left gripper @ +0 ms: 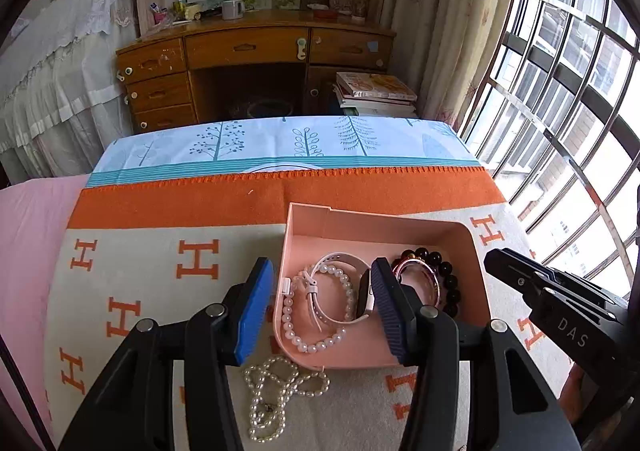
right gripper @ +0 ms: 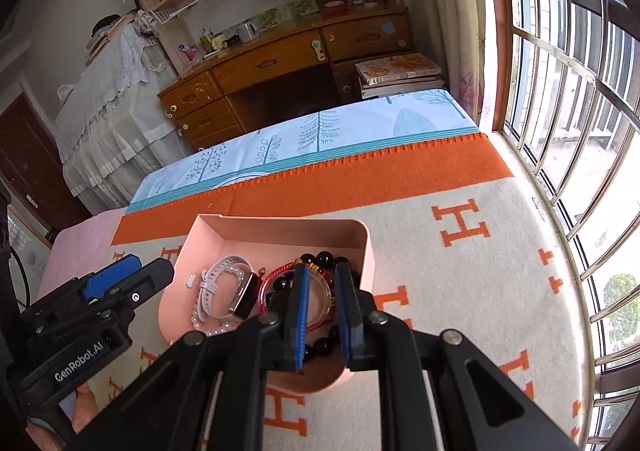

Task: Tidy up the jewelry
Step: 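Carry the watch and red bracelet into the pink box and open both tools, then move the left tool to the pearl necklace and the right tool to the silver leaf necklace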

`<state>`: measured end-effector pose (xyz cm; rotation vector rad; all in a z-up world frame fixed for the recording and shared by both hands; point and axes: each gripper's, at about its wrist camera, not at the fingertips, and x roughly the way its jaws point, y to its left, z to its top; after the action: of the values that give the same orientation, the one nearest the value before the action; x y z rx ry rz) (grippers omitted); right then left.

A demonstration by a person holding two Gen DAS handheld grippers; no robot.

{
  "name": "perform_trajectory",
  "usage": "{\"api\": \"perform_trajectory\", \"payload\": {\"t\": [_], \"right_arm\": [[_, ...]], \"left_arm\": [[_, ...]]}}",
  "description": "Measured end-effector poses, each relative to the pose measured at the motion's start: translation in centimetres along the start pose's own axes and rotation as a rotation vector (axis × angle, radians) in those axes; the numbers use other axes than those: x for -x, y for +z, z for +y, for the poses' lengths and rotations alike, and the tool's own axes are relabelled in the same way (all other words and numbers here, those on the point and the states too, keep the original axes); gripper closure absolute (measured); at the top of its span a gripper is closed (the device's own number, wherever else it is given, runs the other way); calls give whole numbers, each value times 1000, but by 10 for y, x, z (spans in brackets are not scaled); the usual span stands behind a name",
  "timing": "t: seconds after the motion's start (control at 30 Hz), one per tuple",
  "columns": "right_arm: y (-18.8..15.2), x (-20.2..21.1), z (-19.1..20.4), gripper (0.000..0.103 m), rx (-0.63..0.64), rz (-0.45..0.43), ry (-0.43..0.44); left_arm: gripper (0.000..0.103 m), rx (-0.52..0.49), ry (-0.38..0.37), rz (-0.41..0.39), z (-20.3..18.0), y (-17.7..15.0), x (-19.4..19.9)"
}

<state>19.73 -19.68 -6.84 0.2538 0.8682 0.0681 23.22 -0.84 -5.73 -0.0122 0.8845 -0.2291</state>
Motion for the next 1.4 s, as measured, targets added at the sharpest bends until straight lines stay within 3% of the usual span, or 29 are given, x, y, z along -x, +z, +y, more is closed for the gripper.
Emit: {"api": "perform_trajectory", "payload": {"t": [0.47,0.73,0.93,1.0,1.1,1.4], "right_arm": [[-19,57,12,90,41,-46,44],[-42,88,7,90,79,-46,71],[-62,106,2,90,107,-46,94],[-67,110,1,85,111,-44,98],[-78,113,-3,68,104,-50,100],[-110,91,2,68,126,51,160]], "left_arm": [[50,8,12,-30,10,-18,60],[49,3,33,-35,13,-41,78],[42,0,51,-38,14,-56,85],[42,5,50,-31,16,-60,86],[42,9,50,-24,18,-67,86],[42,-7,69,34,24,-90,72]]}}
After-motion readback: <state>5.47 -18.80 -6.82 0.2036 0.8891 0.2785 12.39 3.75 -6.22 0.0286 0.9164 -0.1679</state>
